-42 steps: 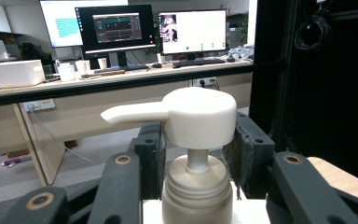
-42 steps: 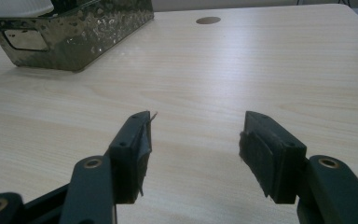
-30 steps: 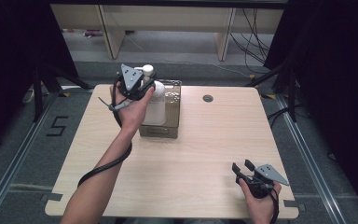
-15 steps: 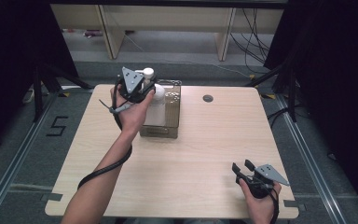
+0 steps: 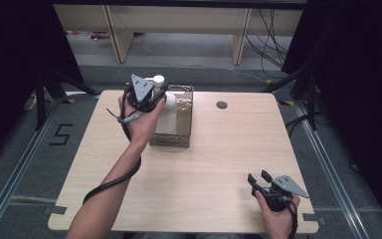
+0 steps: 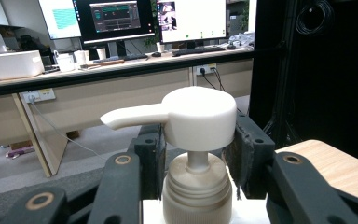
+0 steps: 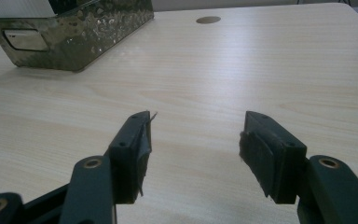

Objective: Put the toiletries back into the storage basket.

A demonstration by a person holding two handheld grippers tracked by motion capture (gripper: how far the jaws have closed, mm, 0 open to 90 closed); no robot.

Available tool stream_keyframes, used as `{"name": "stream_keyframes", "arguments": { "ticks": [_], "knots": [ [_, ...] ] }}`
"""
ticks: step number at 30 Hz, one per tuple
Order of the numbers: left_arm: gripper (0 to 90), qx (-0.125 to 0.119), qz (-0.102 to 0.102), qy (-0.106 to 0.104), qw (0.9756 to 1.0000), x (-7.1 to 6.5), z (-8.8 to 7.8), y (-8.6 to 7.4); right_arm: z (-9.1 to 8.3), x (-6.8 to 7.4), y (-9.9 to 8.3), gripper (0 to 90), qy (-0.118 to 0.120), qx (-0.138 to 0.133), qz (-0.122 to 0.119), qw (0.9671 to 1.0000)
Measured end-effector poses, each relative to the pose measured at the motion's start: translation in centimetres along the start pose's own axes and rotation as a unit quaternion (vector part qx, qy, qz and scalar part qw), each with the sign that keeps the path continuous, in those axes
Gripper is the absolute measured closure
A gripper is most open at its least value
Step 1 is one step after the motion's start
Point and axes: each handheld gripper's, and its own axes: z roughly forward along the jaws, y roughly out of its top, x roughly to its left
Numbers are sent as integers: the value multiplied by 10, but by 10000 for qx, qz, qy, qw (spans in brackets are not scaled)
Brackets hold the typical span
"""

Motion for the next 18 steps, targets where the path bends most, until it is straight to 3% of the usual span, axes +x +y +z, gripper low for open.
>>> {"name": "stream_keyframes", "arguments": {
  "ticks": [13,14,18],
  "knots": [
    [595,44,0,12,10000,-1,0,-5,0,0,0,431,-18,27,5,10000],
    [594,47,12,14,10000,-1,0,-6,0,0,1,432,-16,19,-76,10000],
    [594,57,8,13,10000,-1,0,-7,0,1,0,432,-49,37,13,10000]
  ]
}}
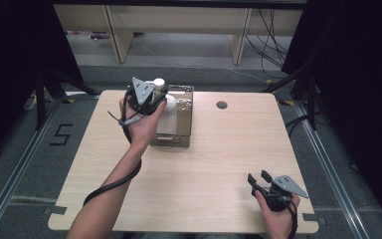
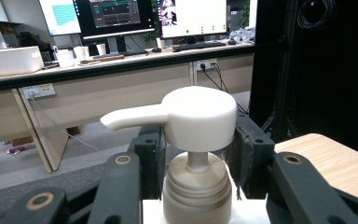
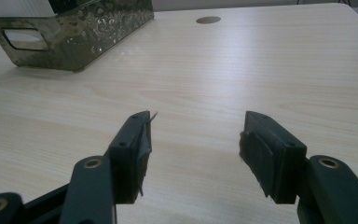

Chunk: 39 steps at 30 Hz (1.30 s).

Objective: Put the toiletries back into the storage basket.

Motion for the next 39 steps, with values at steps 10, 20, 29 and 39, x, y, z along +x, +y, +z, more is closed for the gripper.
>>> {"name": "stream_keyframes", "arguments": {
  "ticks": [10,20,29,39],
  "knots": [
    [594,43,-2,17,10000,0,0,-4,1,-1,0,432,31,-39,-76,10000],
    [594,142,23,36,9999,0,0,-11,0,-1,0,432,34,-22,-98,9999],
    [594,223,-3,58,9997,-1,1,-19,1,0,0,432,32,-29,-43,10000],
    [593,284,-21,85,9996,-1,1,-26,0,-1,0,432,41,0,-65,10000]
  ]
}}
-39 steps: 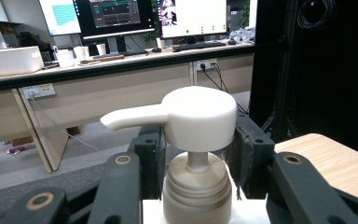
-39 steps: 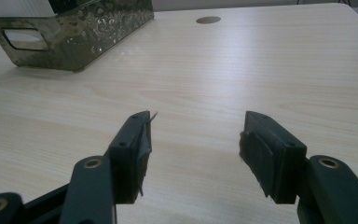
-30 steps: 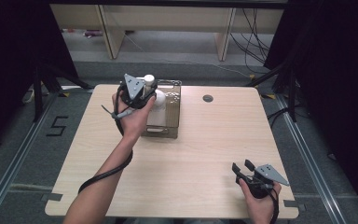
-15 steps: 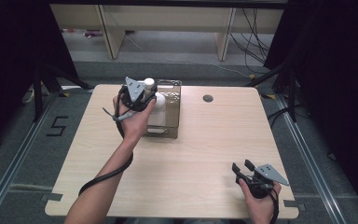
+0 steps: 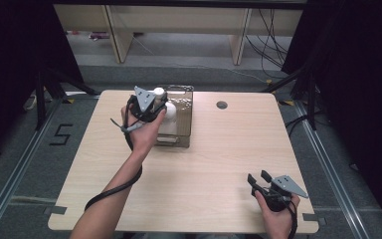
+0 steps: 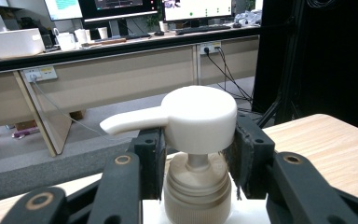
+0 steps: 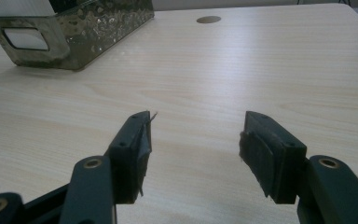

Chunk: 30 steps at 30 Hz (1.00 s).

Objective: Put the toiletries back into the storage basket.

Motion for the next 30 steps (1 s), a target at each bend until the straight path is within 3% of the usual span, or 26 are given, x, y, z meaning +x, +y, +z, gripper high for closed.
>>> {"name": "stream_keyframes", "arguments": {
  "ticks": [22,30],
  "knots": [
    [581,-52,24,53,10000,3,-1,-6,0,0,0,429,-2,-18,-5,10000],
    [454,9,-115,-78,9999,2,0,-8,0,0,0,427,-2,-9,4,10000]
  ]
}}
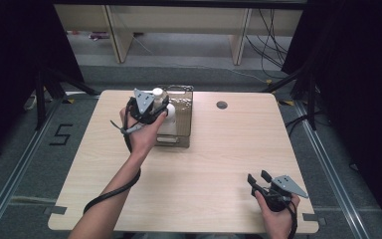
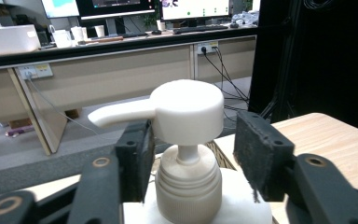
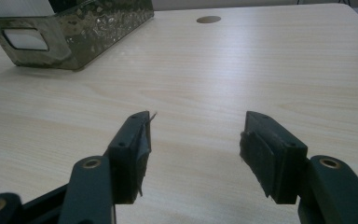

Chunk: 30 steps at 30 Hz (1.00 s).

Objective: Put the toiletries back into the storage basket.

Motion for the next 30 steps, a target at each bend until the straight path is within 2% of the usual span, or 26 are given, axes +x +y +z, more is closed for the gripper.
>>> {"name": "stream_keyframes", "arguments": {
  "ticks": [6,12,16,17,19,20,30],
  "knots": [
    [398,-35,-82,-90,9999,1,-2,-1,0,-1,0,426,-1,2,-48,10000],
    [389,-34,-64,-158,9998,3,-8,-2,0,0,0,425,11,-6,-45,10000],
    [383,8,11,-183,9998,4,-15,-2,0,-1,0,423,-8,0,-56,10000],
    [381,12,44,-194,9998,6,-19,-3,0,-1,0,423,-47,-33,-126,9999],
    [380,52,88,-202,9997,7,-23,-5,0,2,0,423,-25,-4,67,10000],
    [379,71,98,-215,9997,8,-25,-6,-1,-1,1,423,-26,4,-96,10000],
    [375,91,158,-263,9995,13,-41,-15,-1,-1,0,421,-58,-18,-98,9999]
  ]
}}
